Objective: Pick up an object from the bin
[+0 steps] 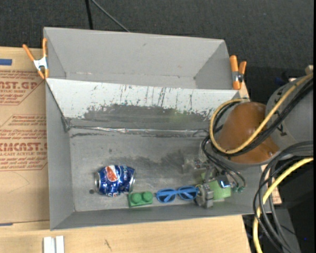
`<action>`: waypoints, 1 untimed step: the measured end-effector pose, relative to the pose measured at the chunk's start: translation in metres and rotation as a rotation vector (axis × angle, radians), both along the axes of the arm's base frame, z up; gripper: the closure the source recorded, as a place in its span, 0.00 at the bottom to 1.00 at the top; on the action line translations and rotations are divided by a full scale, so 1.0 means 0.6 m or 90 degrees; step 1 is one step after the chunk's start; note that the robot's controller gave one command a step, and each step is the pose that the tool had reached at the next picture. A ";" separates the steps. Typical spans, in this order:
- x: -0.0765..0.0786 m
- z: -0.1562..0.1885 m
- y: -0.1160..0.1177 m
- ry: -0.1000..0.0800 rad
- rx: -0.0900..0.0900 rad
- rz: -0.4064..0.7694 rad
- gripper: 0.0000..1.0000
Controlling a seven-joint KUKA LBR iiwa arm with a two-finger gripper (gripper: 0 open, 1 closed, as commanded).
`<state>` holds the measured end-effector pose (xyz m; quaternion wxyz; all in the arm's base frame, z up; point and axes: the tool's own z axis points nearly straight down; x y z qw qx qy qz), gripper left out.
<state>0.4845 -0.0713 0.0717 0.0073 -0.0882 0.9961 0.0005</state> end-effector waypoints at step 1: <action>-0.002 0.000 -0.005 0.002 -0.001 -0.003 1.00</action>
Offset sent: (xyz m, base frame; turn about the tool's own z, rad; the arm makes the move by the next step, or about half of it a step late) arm 0.0000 0.0000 0.0000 0.0000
